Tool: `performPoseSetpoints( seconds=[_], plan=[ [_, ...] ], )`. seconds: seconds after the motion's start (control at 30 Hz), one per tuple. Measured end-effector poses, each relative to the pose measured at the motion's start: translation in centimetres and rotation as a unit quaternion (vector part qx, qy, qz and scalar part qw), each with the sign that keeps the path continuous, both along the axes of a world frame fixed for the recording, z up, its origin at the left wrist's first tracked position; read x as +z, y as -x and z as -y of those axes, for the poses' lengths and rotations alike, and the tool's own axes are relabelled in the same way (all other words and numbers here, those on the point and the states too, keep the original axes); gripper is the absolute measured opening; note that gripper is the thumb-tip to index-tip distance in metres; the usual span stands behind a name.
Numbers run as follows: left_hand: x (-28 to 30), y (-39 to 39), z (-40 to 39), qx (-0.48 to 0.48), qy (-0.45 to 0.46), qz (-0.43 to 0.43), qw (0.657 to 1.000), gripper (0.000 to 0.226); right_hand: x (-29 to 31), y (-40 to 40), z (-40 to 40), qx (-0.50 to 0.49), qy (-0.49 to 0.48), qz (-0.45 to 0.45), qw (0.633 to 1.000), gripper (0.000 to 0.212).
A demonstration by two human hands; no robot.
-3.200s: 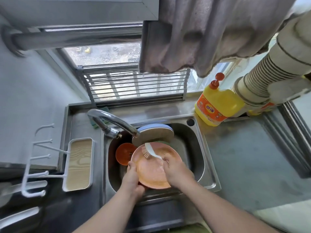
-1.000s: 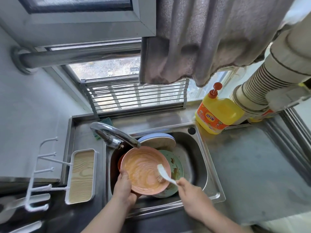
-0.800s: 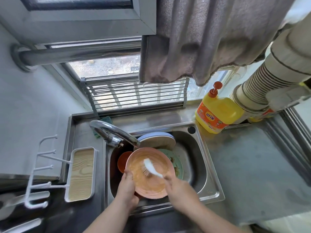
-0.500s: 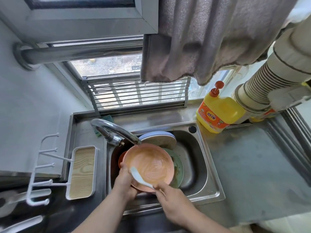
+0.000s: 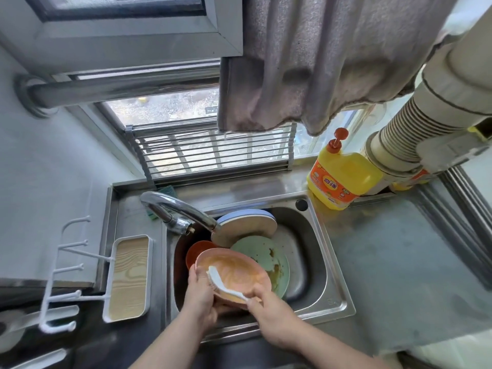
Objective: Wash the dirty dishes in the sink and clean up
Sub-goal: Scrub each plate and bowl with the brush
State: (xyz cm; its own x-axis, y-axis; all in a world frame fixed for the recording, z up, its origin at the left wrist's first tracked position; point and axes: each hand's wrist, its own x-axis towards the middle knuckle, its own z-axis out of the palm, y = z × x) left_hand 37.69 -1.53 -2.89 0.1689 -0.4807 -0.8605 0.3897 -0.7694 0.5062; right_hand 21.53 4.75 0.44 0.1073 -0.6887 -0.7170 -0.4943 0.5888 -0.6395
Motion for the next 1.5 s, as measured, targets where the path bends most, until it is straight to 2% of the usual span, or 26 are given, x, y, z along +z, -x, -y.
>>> performPoseSetpoints(
  seconds=[0.07,0.13,0.23,0.3,0.37,0.47,0.57,0.67,0.83,0.93,1.03,1.13,1.23,1.3,1.37,1.5],
  plan=[
    [-0.6,-0.6,-0.3,-0.038,0.025,0.04,0.998,0.028,0.5,-0.1,-0.5,-0.006,-0.005,0.02,1.0,0.014],
    [-0.5,-0.3,-1.0,-0.065,0.047,0.056,0.995,0.028,0.3,-0.4,1.0,-0.021,0.011,0.004,1.0,0.02],
    [-0.9,0.1,-1.9,-0.089,0.08,0.096,0.988,0.032,0.2,0.1,4.2,-0.019,0.031,-0.088,0.995,0.024],
    [-1.2,-0.4,-1.9,-0.092,0.074,0.119,0.986,0.034,-0.2,2.1,4.7,-0.006,0.029,-0.164,0.986,0.022],
    [-1.2,-1.0,-1.6,-0.083,0.055,0.12,0.988,0.033,-0.8,4.0,3.5,0.003,0.016,-0.203,0.979,0.021],
    [-1.4,-1.0,-1.1,-0.069,0.032,0.092,0.993,0.033,-0.7,2.6,2.0,-0.008,0.022,-0.131,0.991,0.017],
    [-1.3,0.1,-1.6,-0.041,0.034,0.082,0.995,0.031,0.0,-1.3,2.6,0.005,0.043,-0.066,0.997,0.03],
    [-1.3,0.4,-1.2,-0.064,0.08,0.136,0.985,0.031,-0.4,-1.1,4.3,-0.018,0.067,-0.12,0.99,0.025],
    [-1.0,-0.4,-0.1,-0.102,0.087,0.165,0.977,0.035,-1.0,5.5,3.4,-0.032,-0.016,-0.221,0.975,0.021],
    [-1.8,-0.6,-0.1,-0.122,0.082,0.181,0.972,0.035,-1.2,6.0,2.0,-0.071,-0.026,-0.198,0.977,0.02],
    [-2.0,0.6,-0.9,-0.148,0.11,0.168,0.969,0.035,-1.0,2.9,3.2,-0.127,0.021,-0.098,0.987,0.014],
    [-1.6,1.1,0.0,-0.091,0.115,0.128,0.981,0.034,-0.4,-0.3,2.9,-0.071,0.058,-0.03,0.995,0.013],
    [-1.1,-0.3,1.8,-0.058,0.107,0.131,0.984,0.037,1.4,0.5,-0.3,0.011,0.051,-0.022,0.998,0.013],
    [-1.4,-1.8,2.5,-0.067,0.112,0.155,0.979,0.039,2.7,2.8,-1.9,0.062,0.041,-0.056,0.996,0.013],
    [-1.5,-3.1,2.5,-0.078,0.101,0.149,0.981,0.038,3.4,5.6,-2.4,0.103,0.021,-0.128,0.986,0.018],
    [-1.5,-3.8,2.0,-0.131,0.097,0.141,0.976,0.036,1.8,9.3,-0.9,0.136,0.036,-0.252,0.957,0.024]
  ],
)
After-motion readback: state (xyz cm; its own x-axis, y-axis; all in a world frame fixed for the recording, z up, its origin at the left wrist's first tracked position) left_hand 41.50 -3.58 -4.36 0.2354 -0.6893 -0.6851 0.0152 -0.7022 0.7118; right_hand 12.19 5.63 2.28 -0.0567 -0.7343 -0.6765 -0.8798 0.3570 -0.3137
